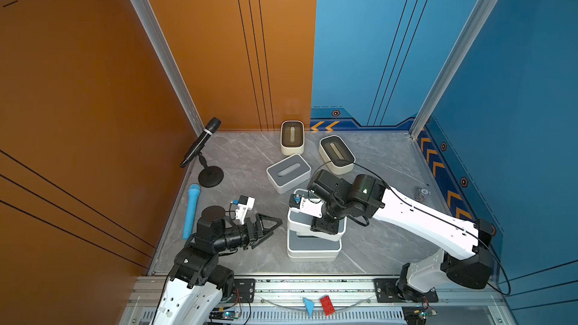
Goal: Stack the tissue boxes
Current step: Place the tissue box at the tissue box.
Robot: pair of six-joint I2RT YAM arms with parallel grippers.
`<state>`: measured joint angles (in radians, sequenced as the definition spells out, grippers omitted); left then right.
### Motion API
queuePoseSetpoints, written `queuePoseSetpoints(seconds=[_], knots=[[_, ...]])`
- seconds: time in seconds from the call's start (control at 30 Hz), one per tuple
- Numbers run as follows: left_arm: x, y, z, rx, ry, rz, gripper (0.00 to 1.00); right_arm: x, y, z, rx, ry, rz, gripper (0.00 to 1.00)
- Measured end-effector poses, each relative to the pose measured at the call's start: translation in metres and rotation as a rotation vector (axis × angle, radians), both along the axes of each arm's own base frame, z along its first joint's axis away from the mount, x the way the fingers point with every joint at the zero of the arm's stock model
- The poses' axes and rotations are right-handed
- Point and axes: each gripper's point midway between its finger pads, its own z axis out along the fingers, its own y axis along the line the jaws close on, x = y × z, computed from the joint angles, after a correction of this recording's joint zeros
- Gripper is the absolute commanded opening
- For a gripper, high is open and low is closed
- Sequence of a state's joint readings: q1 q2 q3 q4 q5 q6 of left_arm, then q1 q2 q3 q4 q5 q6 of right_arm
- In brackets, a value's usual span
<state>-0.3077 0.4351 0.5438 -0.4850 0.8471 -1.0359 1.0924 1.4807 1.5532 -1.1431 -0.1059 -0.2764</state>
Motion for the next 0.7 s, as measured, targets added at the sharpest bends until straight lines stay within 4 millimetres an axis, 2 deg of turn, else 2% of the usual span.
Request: queuePoseSetpoints(seconds=[0.1, 0.27, 0.7], knots=[[-0.004, 0.0, 0.001, 0.03, -0.024, -0.031, 0.98, -0.011, -0.012, 0.0, -0.002, -0.01, 0.023, 0.37], [-0.014, 0.003, 0.008, 0.037, -0.088, -0.046, 0.98, -0.01, -0.023, 0.015, 0.031, -0.048, 0.011, 0.37], [-0.023, 0.0, 0.003, 0.026, -0.064, -0.095, 0.98, -0.016, -0.02, 0.011, 0.008, -0.062, 0.089, 0.37]])
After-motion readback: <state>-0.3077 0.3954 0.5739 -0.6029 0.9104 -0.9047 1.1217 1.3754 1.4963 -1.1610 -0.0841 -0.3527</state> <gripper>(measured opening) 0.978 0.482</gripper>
